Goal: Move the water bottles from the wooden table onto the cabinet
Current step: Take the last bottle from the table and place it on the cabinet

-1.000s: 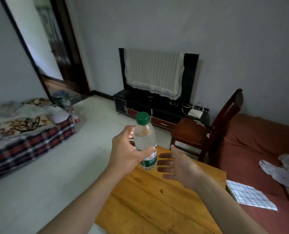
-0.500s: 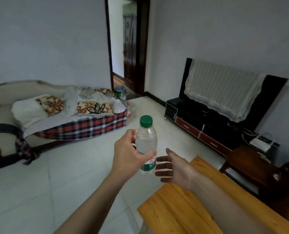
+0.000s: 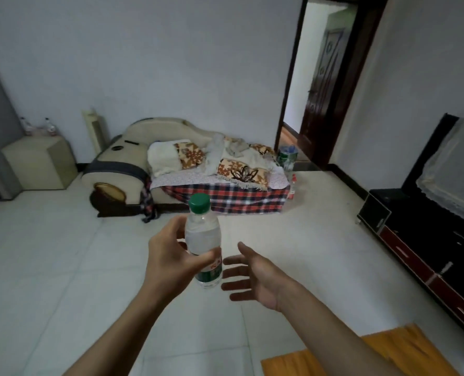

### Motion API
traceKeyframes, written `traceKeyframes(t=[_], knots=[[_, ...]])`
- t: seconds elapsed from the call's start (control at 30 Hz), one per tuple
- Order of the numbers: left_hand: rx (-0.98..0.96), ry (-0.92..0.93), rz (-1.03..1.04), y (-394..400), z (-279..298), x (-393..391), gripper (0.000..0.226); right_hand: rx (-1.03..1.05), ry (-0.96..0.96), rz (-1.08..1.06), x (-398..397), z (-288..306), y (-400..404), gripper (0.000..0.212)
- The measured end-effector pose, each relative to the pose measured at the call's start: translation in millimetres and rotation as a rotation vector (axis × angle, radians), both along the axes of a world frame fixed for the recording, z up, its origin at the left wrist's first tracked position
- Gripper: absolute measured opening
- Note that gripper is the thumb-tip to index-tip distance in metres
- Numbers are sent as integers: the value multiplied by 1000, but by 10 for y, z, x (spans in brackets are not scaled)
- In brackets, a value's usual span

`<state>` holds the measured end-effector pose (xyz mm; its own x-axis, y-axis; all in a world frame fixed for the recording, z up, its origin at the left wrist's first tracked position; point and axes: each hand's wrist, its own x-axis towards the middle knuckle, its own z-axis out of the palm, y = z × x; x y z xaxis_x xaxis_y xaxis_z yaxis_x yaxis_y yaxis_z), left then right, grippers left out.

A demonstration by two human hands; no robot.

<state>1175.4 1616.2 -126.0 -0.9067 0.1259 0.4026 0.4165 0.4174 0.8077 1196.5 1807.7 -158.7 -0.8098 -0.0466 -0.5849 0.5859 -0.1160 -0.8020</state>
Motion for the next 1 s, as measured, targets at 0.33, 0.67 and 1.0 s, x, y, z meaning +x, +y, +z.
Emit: traceKeyframes(t=[0.33, 0.67, 1.0], knots=[[-15, -40, 390, -517, 38, 280, 59, -39, 3, 429, -449, -87, -519, 62], [24, -24, 627, -1294, 84, 358, 58, -31, 38, 631, -697, 14, -1439, 60], [77, 36, 683, -2303, 89, 106, 57, 20, 82, 664, -1049, 115, -2499, 61]])
